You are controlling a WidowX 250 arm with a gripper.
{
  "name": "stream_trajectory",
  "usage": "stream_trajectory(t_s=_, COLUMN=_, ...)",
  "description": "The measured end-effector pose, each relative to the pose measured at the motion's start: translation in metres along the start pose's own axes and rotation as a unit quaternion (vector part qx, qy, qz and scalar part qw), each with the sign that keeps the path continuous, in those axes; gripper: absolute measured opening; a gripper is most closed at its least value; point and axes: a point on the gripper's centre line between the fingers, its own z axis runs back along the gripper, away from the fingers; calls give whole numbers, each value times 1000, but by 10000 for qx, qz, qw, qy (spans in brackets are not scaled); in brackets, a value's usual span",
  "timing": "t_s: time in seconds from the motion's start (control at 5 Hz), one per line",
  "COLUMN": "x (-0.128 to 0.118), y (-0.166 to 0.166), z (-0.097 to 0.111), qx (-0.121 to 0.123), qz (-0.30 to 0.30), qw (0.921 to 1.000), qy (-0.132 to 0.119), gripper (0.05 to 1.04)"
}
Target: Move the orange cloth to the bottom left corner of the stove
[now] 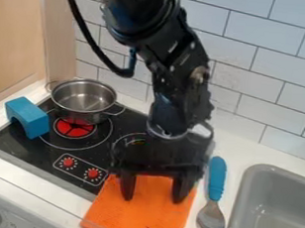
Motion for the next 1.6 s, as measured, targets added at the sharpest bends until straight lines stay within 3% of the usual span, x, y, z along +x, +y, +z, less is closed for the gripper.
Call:
stream_trajectory(t_s=0.2, x=3, y=3, z=6, qx=41, qz=14, qw=9999, qy=-119, gripper=999)
stream_trajectory(t_s=0.6, x=16, y=3, z=53, qx=-385, qz=192, qw=9948, qy=-920, gripper=999)
stream_trajectory(t_s=0.8, x=12, y=1, z=67, qx=-508, qz=52, qw=9928, qy=-1083, gripper=999)
stream_trajectory(t_s=1.0, x=11, y=3, z=68, qx=-448, qz=184, qw=9929, qy=-1088, gripper=999)
stream_trajectory(t_s=1.2, x=10, y=1, z=77, qx=-534, qz=145, qw=9903, qy=-1272, gripper=999)
stream_trajectory(t_s=1.6, x=10, y=1, z=77, qx=-547, qz=181, qw=9902, qy=-1269, gripper=999)
